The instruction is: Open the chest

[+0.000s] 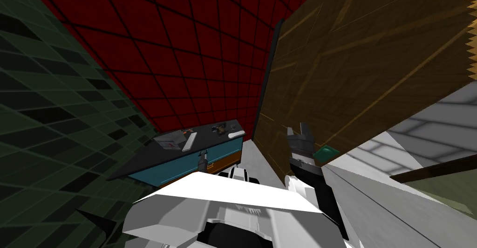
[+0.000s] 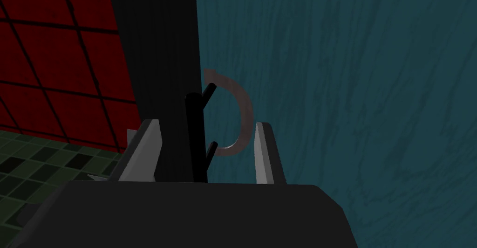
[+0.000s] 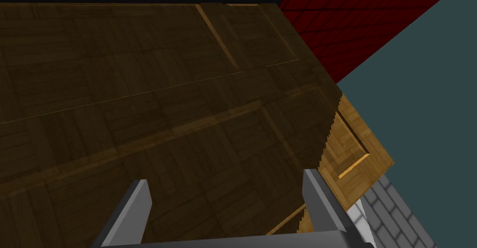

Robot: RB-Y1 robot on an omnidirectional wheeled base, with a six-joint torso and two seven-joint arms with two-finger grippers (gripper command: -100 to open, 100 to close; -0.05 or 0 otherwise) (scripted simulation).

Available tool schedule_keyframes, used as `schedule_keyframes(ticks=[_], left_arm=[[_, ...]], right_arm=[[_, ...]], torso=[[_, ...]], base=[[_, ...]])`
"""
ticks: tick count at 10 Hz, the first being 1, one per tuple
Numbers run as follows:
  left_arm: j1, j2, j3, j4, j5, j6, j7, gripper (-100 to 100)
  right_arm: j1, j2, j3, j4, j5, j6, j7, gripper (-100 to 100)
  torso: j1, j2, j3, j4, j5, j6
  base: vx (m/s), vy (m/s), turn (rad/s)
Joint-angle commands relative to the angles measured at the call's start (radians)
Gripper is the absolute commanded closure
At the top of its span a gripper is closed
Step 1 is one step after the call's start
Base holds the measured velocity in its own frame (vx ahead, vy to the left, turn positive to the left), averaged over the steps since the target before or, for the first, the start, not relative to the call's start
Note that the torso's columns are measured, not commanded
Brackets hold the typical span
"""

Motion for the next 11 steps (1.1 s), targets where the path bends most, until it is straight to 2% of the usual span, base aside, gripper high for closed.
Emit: schedule_keyframes(ticks=[1,2,3,5,9,11], left_arm=[[-0.011,0.002,-0.013,0.026,-0.035,-0.013,0.019,100],[-0.017,0.004,-0.024,0.044,-0.066,-0.020,0.036,100],[-0.017,0.004,-0.024,0.044,-0.066,-0.020,0.036,100],[-0.031,0.009,-0.045,0.079,-0.129,-0.036,0.068,100],[-0.058,0.018,-0.089,0.149,-0.252,-0.066,0.133,100],[-0.058,0.018,-0.089,0.149,-0.254,-0.066,0.133,100]], right_arm=[[0.000,0.000,0.000,0.000,0.000,0.000,0.000,0],[0.000,0.000,0.000,0.000,0.000,0.000,0.000,0],[0.000,0.000,0.000,0.000,0.000,0.000,0.000,0],[0.000,0.000,0.000,0.000,0.000,0.000,0.000,0],[0.000,0.000,0.000,0.000,0.000,0.000,0.000,0],[0.000,0.000,0.000,0.000,0.000,0.000,0.000,0]], torso=[[0.002,-0.003,-0.001,-0.002,0.002,0.001],[0.004,-0.001,0.000,-0.002,0.003,0.002],[0.006,0.001,0.002,-0.002,0.003,0.001],[0.006,0.001,0.002,-0.002,0.004,0.001],[0.009,0.000,0.002,-0.006,0.005,-0.002],[0.008,0.000,0.003,-0.005,0.007,0.004]], base=[[0.049,-0.024,0.204],[0.052,-0.003,0.335],[0.044,-0.006,0.146],[0.053,-0.015,0.342],[0.080,-0.035,0.471],[0.021,-0.003,0.018]])
